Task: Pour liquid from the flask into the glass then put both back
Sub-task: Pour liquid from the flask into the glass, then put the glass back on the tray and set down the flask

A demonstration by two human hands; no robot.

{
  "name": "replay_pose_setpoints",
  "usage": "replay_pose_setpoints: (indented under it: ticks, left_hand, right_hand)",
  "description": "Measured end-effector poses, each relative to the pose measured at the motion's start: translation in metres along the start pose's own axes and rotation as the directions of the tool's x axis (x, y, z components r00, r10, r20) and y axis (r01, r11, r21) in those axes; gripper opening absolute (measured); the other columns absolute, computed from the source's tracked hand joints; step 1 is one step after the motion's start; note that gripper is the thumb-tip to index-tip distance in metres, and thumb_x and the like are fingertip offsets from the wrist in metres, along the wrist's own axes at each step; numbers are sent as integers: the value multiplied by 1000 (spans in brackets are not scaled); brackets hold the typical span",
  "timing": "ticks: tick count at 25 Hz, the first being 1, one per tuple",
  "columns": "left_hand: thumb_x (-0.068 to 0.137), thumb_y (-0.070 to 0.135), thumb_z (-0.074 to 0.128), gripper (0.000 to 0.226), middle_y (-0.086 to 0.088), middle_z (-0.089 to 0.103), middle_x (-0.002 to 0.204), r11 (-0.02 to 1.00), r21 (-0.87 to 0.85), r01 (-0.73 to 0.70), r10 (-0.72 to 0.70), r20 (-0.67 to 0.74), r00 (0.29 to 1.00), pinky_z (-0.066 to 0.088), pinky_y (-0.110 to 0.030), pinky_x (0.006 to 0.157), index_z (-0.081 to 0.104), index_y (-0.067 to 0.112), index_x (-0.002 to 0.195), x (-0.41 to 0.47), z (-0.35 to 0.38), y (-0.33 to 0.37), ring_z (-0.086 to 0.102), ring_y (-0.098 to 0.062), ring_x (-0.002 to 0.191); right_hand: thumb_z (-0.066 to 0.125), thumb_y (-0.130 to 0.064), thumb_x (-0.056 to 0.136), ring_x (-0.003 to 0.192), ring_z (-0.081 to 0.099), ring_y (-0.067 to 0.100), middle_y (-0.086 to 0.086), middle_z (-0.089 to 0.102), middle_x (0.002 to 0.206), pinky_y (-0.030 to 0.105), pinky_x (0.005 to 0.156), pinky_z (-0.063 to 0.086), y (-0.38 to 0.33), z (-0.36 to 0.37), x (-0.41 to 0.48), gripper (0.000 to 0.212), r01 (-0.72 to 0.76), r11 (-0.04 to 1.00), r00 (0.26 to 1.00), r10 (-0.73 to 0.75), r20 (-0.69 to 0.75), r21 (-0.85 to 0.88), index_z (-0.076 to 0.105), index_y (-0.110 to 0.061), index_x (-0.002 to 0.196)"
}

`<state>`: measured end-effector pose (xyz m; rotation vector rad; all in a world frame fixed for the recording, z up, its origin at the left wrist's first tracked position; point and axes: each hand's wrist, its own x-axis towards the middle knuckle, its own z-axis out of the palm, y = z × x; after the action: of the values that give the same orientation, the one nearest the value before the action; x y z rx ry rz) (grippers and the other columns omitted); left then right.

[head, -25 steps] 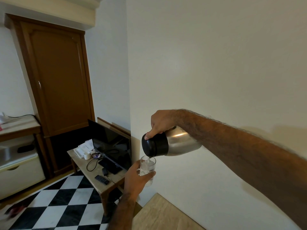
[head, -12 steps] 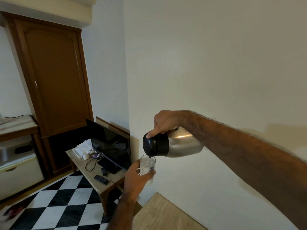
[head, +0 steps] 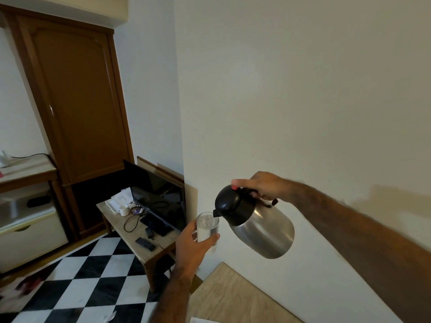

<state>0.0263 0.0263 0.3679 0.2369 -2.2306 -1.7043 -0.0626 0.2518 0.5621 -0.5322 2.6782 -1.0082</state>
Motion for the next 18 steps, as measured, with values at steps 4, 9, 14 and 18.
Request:
replay_pose_setpoints:
  ticks: [4,9,14,18]
  left_hand:
    - [76,33,91,68,-1,71,127,1000,10,9,-9,-14,1000,58,-27,89,62,20,136,-3,5,-6,66,-21,118]
    - [73,48,89,57,13,73,117,997,50,56,-54,-23,998,59,-34,94,64,40,124,-10,18,-30,68,-14,113]
    - [79,35,87,44,33,74,101,996,-10,89,-89,21,996,56,-13,77,65,66,100,-16,32,-74,70,12,95]
    - [66,65,85,58,29,71,112,986,25,166,-166,2,986,58,-31,93,61,57,118,-17,43,-121,68,4,105]
  right_hand:
    - [53,-74,95,40,26,12,-5,34,46,20,39,24,59,20,-20,70,-41,930,983,102,-150,366,50,-17,54]
    - [55,-46,106,44,25,13,-2,34,52,25,43,22,127,70,-44,55,-58,737,942,263,-207,673,55,-16,60]
    - [53,-48,107,47,34,12,-3,41,52,31,54,29,172,128,-54,53,-40,676,881,371,-293,736,57,-13,67]
    - [47,-46,109,54,39,14,-1,46,58,33,63,35,214,173,-52,49,7,620,864,391,-317,785,63,-11,77]
